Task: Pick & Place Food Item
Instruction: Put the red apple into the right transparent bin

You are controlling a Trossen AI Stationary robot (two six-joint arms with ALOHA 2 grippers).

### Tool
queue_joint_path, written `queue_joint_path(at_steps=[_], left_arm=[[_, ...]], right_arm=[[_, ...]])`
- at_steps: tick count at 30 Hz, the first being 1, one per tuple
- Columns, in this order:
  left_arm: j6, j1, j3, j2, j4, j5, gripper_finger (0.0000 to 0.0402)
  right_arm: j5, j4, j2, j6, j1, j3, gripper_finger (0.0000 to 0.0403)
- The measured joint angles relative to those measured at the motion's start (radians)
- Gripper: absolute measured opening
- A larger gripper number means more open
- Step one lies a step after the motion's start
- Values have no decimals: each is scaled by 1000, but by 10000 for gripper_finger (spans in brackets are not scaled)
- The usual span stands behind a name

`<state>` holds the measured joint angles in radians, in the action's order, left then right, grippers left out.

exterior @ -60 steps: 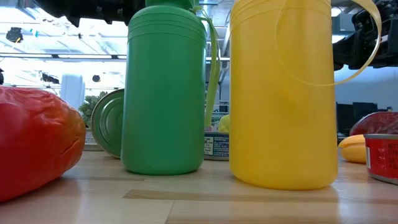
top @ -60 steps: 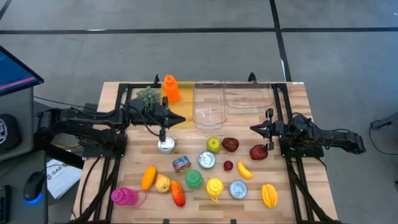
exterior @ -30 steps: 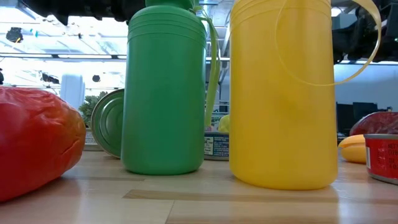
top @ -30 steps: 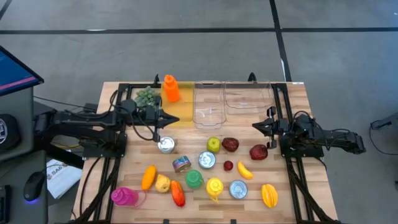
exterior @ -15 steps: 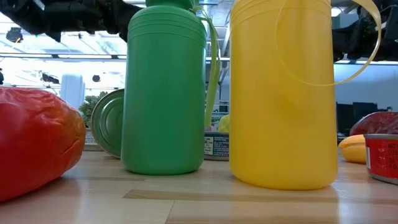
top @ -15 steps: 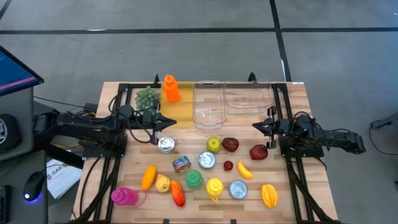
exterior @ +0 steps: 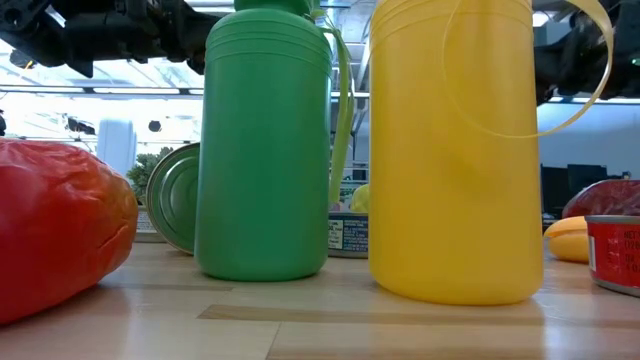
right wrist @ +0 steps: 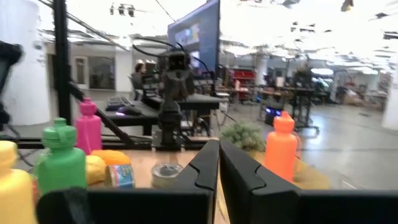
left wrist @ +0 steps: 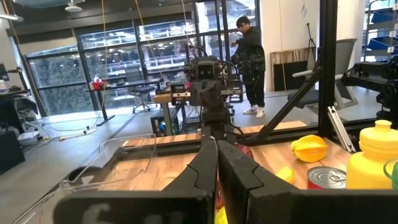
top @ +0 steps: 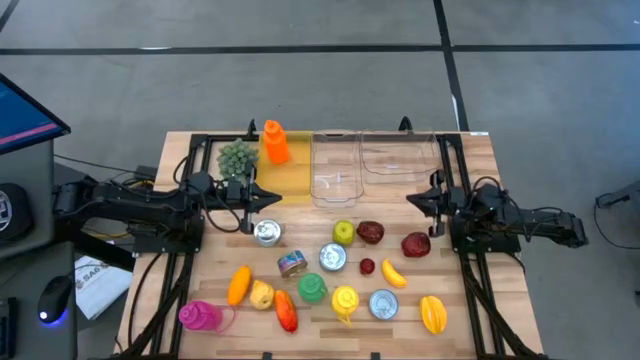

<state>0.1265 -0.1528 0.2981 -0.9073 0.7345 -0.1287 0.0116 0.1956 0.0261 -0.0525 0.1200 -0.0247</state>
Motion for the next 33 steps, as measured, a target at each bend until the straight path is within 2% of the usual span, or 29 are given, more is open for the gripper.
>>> queue_joint_path(at_steps=[4, 19, 24, 33], left_arm=[[0, 0, 0, 0, 0, 0, 1], [5, 0, 0, 0, 6, 1, 1], [4, 0, 0, 0, 6, 1, 1], [4, 0, 0, 0, 6, 1, 1]], right_arm=[[39, -13, 2, 0, -1, 0, 3], [42, -22, 40, 1, 1, -9, 1], [42, -89, 105, 0, 1, -104, 1], [42, -163, 319, -3, 1, -259, 1]])
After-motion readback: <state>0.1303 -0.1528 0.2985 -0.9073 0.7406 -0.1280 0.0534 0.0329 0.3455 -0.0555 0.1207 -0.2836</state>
